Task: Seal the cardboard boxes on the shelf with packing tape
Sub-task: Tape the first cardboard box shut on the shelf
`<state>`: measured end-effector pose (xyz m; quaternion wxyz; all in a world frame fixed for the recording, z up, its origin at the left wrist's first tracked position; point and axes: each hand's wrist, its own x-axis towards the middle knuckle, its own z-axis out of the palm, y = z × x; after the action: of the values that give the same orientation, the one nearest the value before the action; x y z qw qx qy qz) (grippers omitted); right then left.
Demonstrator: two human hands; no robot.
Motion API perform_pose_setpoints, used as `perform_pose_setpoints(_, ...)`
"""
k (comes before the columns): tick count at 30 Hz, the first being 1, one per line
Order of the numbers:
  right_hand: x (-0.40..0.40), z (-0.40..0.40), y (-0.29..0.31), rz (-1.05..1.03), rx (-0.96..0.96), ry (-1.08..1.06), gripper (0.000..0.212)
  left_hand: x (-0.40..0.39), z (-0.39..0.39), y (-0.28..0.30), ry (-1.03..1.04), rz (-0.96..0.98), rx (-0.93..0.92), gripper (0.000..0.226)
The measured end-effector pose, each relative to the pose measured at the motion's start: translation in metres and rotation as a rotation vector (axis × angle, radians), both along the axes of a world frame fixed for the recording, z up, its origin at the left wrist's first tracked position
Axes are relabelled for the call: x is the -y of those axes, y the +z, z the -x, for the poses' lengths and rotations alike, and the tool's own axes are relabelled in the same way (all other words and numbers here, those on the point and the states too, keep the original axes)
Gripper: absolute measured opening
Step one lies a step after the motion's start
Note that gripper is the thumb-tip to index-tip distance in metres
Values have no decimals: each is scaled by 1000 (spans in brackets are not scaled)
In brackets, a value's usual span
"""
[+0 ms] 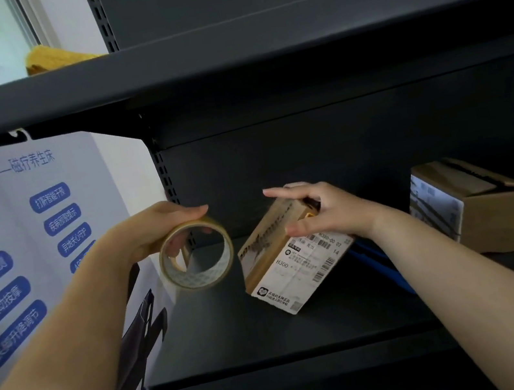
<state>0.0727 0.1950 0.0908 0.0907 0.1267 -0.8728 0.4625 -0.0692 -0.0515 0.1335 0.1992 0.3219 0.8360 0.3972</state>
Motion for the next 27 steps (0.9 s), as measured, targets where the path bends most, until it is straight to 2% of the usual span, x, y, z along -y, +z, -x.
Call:
perform_pose_setpoints(3,-5,-6,-7,71,-24,1,62,-6,1,6,-24,59,-136,47)
perform_pose_setpoints(5,-8,-10,-11,109,-33,11,59,-10,1,9,-61,82,-149,56)
perform_pose_setpoints(7,-12,-14,-18,154,-43,3,60,-7,10,7,-171,9,-27,58)
perform_pose_setpoints(9,-17,-18,-26,210,-36,-27,65,0,19,1,-357,-136,183,47)
perform_pose_setpoints(11,-20,-22,-32,229,-25,-39,68,5,25,-3,-460,-184,309,39)
perform_pose_setpoints(13,-23,-24,-38,202,-12,-42,70,6,27,-3,-394,-47,243,40)
perform_pose_setpoints(15,-28,-26,-44,200,11,-65,71,4,28,-2,-239,164,51,47)
perform_pose_setpoints(17,-33,-27,-50,197,38,-77,71,0,28,-7,-149,261,-57,41)
perform_pose_setpoints(23,-40,-24,-51,132,131,-57,68,-16,21,-41,-108,442,-98,18)
perform_pose_setpoints(27,-43,-22,-38,-13,208,-54,64,-25,12,-47,-93,441,-114,11)
